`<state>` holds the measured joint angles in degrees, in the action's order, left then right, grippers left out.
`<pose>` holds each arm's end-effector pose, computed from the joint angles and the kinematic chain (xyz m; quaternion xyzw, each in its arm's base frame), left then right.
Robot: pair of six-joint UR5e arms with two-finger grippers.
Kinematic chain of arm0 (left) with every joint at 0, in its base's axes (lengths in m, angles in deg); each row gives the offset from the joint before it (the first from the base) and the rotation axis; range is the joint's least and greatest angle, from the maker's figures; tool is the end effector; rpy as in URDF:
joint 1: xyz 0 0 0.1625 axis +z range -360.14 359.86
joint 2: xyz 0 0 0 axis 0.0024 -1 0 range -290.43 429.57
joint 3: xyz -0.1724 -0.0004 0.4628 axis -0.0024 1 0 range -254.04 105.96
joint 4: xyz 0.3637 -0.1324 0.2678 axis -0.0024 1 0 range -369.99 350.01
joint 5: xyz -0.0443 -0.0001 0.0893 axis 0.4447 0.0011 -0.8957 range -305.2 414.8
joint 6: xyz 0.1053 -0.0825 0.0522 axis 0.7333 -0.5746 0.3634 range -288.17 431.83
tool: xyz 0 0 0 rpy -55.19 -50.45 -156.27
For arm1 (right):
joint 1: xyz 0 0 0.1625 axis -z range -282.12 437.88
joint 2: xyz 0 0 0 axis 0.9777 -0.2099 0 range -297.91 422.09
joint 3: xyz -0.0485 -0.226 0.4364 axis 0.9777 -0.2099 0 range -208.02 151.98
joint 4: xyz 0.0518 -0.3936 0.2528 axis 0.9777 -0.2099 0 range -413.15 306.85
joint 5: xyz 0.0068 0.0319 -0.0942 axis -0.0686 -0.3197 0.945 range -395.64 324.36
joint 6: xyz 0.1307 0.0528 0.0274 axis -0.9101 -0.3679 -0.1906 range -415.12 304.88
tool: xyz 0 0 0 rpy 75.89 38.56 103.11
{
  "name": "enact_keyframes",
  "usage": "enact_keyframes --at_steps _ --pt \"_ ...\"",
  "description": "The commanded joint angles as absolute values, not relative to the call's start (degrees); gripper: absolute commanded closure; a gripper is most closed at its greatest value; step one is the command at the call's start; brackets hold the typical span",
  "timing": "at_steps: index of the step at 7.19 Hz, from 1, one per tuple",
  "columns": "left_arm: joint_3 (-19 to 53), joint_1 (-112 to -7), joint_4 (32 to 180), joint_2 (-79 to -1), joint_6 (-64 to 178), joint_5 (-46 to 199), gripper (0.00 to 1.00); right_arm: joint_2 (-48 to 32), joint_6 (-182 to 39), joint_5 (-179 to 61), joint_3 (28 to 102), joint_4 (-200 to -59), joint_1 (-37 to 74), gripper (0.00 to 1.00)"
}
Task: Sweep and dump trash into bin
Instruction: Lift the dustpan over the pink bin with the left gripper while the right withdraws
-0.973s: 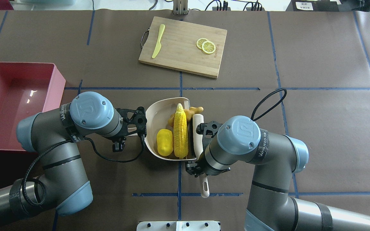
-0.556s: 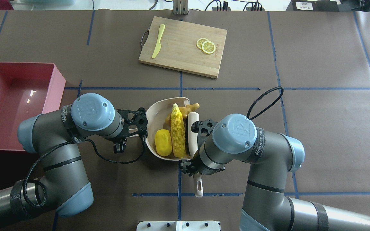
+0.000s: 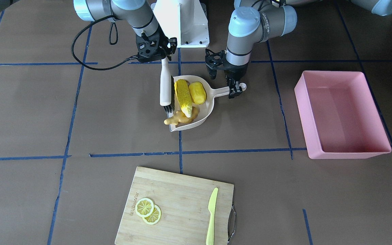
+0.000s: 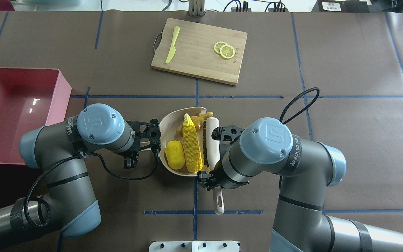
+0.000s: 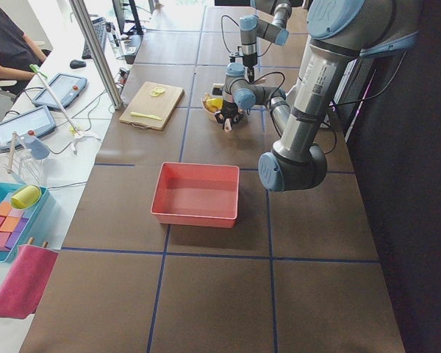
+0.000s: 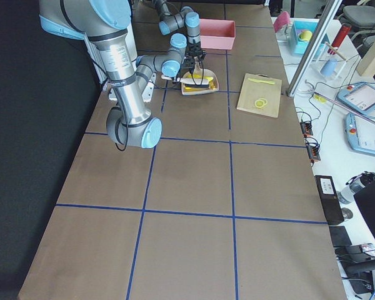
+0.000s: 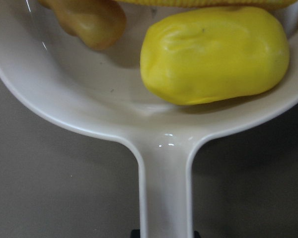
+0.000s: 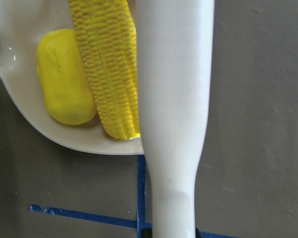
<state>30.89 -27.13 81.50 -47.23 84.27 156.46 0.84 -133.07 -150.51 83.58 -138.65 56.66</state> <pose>0.6018 -0.4235 0.3371 0.2910 0.2419 0.5955 0.7087 -0.6162 -0.3174 0.2414 -0.0543 -0.4857 -0.0296 0.8720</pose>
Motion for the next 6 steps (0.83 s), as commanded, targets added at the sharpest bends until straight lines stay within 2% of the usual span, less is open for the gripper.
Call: enact_keyframes --at_steps 1,4,6 --pt "30.9 -27.38 83.86 -46.89 83.53 156.58 0.85 -0.93 -132.99 -151.13 89.38 -145.24 54.69 0.98" --pt "32.22 -29.92 84.85 -46.97 78.09 159.37 0.85 -9.68 -132.29 -153.67 98.78 -152.03 47.42 0.98" --pt "34.14 -37.97 84.33 -46.8 78.07 170.68 0.85 -18.46 -125.92 -157.26 103.0 -151.94 41.09 0.98"
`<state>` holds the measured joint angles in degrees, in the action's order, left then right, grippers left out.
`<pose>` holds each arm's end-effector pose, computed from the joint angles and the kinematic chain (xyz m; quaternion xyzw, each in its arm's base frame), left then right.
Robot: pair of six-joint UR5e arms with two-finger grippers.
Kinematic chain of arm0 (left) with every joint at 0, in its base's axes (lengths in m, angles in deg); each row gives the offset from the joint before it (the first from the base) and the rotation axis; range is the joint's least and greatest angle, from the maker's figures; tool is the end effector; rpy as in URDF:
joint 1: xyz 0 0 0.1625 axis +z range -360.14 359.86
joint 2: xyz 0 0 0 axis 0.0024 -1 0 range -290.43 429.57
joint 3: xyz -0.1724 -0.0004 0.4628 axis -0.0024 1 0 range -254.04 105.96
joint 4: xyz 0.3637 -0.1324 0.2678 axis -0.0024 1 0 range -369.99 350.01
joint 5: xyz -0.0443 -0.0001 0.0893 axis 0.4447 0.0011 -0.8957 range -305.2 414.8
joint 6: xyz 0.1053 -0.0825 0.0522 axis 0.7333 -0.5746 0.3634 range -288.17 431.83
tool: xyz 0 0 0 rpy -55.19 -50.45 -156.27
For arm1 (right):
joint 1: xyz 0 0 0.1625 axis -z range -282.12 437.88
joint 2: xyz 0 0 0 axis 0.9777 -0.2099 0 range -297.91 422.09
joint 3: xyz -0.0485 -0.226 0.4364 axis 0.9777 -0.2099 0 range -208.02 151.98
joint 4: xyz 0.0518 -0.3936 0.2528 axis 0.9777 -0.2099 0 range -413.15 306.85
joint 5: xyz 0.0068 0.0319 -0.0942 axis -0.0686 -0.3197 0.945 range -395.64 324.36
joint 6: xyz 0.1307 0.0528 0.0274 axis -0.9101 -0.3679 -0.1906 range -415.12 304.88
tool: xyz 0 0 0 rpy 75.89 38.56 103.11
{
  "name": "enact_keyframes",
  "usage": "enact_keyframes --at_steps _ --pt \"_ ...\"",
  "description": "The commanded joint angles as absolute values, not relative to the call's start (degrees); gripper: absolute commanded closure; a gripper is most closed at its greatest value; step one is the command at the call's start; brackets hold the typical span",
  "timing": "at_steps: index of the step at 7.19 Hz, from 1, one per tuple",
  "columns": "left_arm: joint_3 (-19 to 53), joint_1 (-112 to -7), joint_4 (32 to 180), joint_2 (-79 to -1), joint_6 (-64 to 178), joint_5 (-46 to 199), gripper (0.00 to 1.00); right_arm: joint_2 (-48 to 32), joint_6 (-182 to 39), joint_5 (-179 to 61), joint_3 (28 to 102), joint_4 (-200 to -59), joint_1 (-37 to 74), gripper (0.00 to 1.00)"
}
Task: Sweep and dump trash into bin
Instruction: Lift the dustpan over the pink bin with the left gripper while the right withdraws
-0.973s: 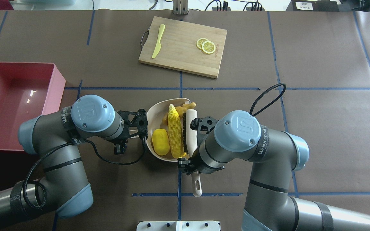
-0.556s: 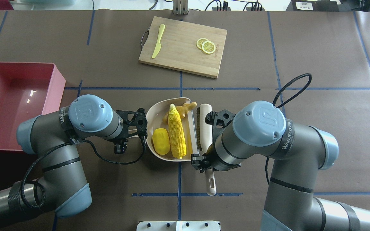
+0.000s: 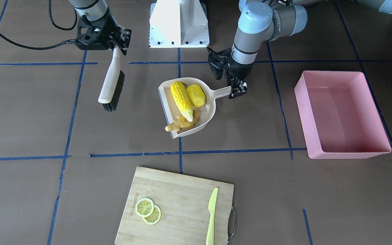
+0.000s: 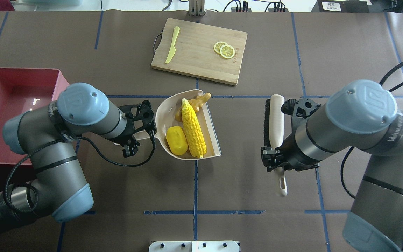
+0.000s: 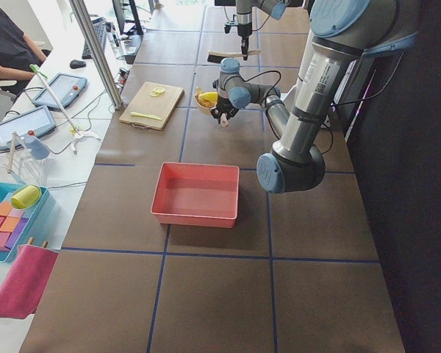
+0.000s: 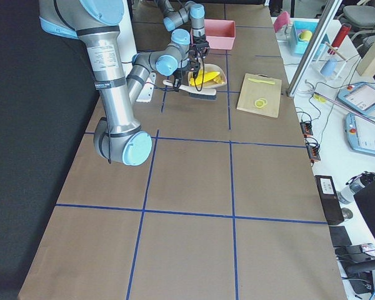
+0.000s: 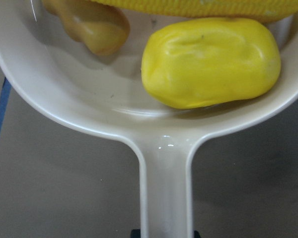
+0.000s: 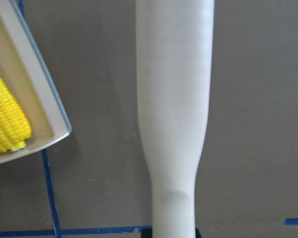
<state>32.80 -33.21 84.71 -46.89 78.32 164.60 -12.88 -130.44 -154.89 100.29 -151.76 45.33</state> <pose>0.5535 -0.4615 0.3114 0.2956 0.3128 0.5325 0.7289 -0.4351 -0.3526 0.2961 -0.0664 -0.4309 0.0440 0.8989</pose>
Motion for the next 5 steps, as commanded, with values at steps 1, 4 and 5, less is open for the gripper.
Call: enact_keyframes --at_steps 1,4,5 --pt "35.81 -42.2 84.06 -44.54 78.6 174.82 0.85 -21.99 -120.65 -159.37 103.37 -151.85 37.14 0.98" --pt "40.57 -58.17 84.32 -31.82 92.6 185.72 0.86 -32.01 -101.42 -161.94 102.94 -151.59 27.02 0.98" --pt "40.22 -64.67 84.15 -27.33 100.76 188.37 0.86 -35.26 -93.52 -163.77 102.5 -151.59 22.04 0.98"
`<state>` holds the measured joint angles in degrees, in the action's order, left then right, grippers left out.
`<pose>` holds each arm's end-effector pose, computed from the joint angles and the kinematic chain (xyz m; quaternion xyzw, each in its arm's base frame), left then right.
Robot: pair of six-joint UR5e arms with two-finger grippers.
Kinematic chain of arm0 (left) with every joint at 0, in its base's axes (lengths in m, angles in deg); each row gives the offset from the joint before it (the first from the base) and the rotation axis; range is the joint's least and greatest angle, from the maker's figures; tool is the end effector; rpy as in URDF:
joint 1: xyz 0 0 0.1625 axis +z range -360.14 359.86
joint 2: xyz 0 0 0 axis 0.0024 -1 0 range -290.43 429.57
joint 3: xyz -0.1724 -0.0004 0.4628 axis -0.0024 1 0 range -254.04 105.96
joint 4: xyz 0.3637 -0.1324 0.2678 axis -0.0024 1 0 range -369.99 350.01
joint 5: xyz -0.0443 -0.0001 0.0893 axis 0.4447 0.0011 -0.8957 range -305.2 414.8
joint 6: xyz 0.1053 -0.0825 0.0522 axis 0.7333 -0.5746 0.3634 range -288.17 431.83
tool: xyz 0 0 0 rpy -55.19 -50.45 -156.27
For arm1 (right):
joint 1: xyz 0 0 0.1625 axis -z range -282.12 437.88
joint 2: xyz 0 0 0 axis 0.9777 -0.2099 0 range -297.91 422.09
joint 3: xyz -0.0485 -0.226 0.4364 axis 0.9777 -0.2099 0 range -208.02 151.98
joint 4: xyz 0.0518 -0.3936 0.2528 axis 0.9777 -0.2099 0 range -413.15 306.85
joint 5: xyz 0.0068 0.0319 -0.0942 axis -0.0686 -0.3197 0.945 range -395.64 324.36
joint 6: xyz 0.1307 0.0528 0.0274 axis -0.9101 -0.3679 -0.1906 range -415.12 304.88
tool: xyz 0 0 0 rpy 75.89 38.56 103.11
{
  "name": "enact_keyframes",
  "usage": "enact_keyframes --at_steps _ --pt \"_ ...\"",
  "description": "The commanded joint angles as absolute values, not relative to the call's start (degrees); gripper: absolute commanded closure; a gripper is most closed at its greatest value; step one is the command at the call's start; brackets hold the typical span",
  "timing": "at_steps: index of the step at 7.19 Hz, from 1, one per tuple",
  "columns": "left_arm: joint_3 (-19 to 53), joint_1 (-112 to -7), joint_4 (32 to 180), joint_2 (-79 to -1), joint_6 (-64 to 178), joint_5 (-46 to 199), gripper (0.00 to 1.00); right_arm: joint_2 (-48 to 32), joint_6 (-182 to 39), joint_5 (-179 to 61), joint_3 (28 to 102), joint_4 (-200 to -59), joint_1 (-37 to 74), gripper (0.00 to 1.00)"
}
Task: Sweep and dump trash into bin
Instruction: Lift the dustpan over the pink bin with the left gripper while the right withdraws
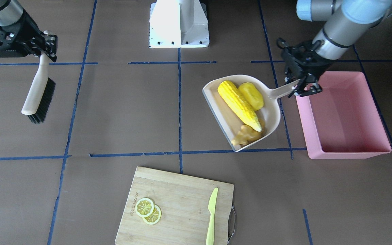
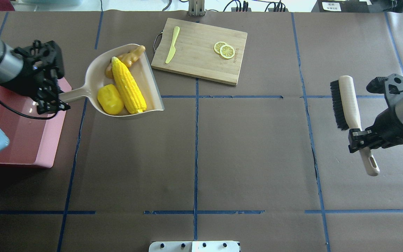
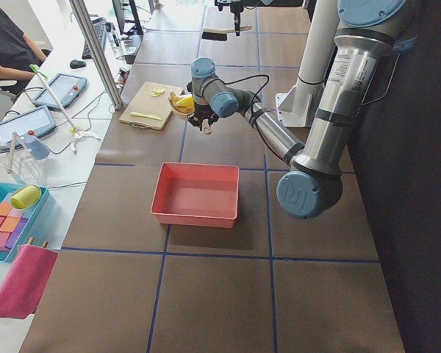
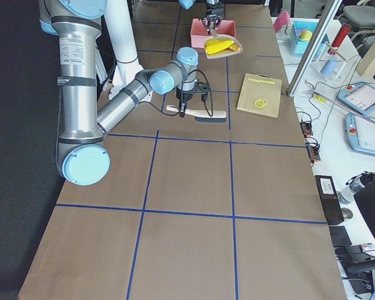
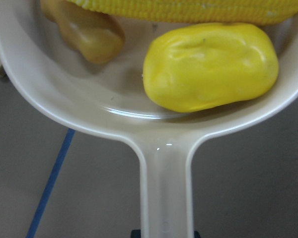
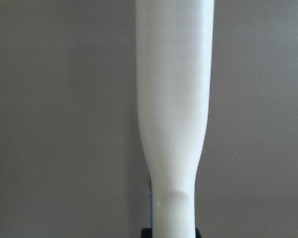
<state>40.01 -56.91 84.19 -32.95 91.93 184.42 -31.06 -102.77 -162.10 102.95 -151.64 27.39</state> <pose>0.3034 -0.5392 0.3944 0.2892 0.3531 0.5012 0.7352 -0.2638 -0.3953 0.4306 -0.0344 -0.3849 -0.0138 0.9222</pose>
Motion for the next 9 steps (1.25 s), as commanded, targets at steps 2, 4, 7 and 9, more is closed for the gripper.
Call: enact_keyframes --at_steps 2,4,7,9 --pt "39.78 -74.27 84.06 -20.11 111.7 188.57 0.86 -38.63 -86.87 -166.69 101.88 -151.59 16.73 0.97" --pt "38.21 -80.53 84.06 -16.05 118.81 188.14 0.86 -39.51 -86.15 -166.6 101.61 -151.5 15.66 0.97" --pt "36.17 -84.43 84.06 -16.82 133.58 176.42 0.87 -39.69 -86.15 -166.51 100.91 -151.5 15.66 0.96" --pt "36.35 -82.86 83.62 -19.62 146.91 165.24 0.87 -39.69 -86.15 -166.51 100.38 -151.41 15.75 0.96"
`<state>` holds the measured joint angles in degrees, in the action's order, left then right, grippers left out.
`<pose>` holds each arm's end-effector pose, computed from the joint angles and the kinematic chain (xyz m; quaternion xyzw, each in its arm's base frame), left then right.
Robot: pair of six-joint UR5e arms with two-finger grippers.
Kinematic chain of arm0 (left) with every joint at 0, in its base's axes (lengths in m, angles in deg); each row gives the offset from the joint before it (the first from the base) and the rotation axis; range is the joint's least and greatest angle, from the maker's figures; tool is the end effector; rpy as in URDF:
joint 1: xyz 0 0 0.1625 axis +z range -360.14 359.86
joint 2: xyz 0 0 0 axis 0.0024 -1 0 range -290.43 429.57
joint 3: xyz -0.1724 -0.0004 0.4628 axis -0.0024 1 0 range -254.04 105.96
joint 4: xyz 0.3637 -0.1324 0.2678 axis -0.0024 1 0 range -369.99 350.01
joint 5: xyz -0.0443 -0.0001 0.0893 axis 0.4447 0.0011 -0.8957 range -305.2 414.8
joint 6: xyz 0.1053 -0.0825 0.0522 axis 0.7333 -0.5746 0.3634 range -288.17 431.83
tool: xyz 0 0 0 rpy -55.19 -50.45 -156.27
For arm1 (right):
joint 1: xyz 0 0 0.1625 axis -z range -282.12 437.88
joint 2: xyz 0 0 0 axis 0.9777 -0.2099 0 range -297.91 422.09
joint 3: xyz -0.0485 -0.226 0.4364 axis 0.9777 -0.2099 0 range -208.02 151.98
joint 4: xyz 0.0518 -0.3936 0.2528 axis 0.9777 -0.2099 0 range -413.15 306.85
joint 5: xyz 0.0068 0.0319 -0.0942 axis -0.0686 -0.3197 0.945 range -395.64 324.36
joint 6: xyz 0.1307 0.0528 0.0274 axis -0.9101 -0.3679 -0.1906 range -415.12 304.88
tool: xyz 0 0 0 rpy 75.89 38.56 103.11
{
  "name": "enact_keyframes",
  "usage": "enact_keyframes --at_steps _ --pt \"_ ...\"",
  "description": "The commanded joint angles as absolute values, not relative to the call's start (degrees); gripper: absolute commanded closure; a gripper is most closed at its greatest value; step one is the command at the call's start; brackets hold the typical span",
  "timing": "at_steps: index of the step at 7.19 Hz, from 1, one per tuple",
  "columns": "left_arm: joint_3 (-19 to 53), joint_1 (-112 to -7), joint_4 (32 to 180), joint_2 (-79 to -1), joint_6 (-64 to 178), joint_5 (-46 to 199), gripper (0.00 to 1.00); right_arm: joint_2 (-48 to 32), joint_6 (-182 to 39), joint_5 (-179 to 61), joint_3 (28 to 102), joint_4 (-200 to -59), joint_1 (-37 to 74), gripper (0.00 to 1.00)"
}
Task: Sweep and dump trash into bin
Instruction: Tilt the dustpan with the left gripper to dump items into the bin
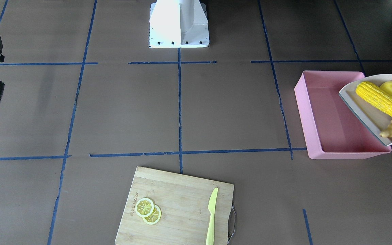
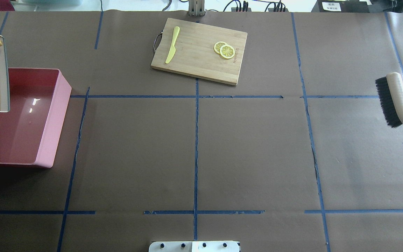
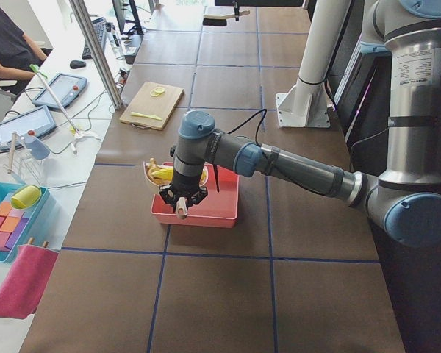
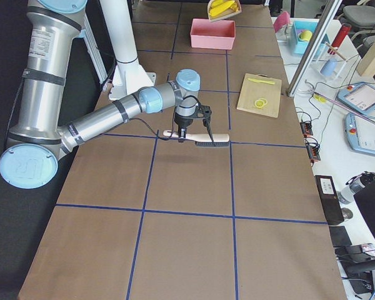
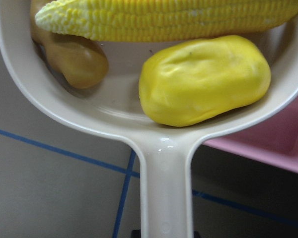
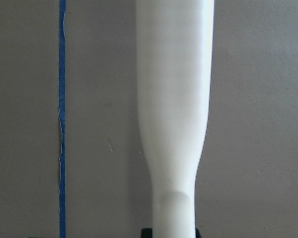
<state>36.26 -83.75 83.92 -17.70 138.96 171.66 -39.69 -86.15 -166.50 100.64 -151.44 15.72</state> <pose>-0.0072 -0.5507 0.6022 0.2718 0.1053 0.6065 0.7397 -0.1664 -0.3993 0.5129 -0.0374 -0.3743 -0.0307 0.9260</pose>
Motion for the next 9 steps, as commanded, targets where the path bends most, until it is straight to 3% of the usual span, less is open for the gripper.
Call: enact_keyframes --at_steps 1,9 --pt "36.44 -81.1 82.49 -20.16 152.03 163.46 0.87 -39.69 -86.15 -166.51 100.12 -151.41 15.75 0.96" --pt "38.38 -78.19 81.17 -20.87 161.49 153.06 0.86 -39.69 -86.59 -166.69 100.47 -151.41 15.66 0.96"
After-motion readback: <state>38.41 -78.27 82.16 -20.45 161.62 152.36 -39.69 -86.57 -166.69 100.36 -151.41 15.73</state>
